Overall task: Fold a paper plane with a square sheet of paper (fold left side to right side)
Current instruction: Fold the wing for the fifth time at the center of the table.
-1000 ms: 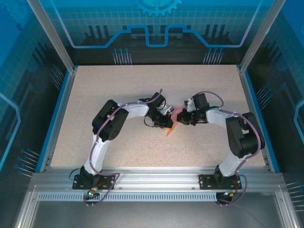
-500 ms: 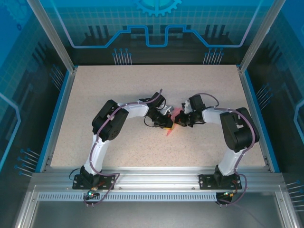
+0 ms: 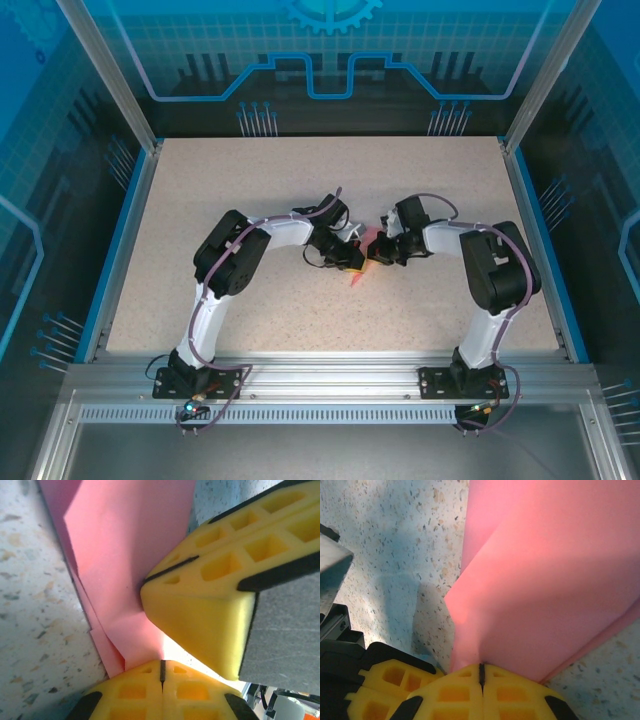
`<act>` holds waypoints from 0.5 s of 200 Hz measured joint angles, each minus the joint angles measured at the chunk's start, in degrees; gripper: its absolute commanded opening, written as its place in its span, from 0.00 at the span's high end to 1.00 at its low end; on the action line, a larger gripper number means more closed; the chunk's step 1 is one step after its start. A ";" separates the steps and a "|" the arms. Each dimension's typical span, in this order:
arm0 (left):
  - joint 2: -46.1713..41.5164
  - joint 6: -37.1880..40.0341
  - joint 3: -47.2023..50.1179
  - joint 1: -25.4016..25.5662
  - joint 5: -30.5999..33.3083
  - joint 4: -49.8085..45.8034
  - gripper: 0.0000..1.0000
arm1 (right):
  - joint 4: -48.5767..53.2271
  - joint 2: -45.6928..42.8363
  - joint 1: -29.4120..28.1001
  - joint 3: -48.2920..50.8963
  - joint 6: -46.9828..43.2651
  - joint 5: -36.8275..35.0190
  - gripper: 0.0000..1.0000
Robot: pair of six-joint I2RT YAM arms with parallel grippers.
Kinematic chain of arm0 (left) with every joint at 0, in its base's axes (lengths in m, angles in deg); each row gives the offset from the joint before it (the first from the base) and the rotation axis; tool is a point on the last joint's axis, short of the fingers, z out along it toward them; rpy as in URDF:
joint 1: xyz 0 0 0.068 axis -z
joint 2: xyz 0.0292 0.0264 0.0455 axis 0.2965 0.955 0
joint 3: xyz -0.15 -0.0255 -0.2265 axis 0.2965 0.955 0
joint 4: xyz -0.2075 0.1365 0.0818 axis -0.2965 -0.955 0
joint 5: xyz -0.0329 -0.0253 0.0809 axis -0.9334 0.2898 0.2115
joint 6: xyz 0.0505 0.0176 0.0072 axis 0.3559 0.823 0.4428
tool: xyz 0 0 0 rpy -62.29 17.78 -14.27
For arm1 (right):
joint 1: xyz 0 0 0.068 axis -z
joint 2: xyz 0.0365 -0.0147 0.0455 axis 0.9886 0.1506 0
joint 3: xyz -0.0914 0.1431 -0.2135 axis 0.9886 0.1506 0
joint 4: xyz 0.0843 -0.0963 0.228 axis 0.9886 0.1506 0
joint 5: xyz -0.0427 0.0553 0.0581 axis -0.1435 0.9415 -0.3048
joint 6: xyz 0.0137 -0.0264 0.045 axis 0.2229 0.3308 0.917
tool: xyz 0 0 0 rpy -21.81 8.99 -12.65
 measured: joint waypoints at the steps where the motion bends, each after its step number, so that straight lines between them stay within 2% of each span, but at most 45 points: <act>1: 0.00 0.02 0.00 0.00 0.00 0.00 1.00 | 0.02 0.02 0.02 -0.02 0.00 0.00 1.00; 100: 0.00 0.02 0.00 0.00 0.04 0.00 1.00 | 3.02 2.43 5.14 -4.20 -2.19 -0.61 1.00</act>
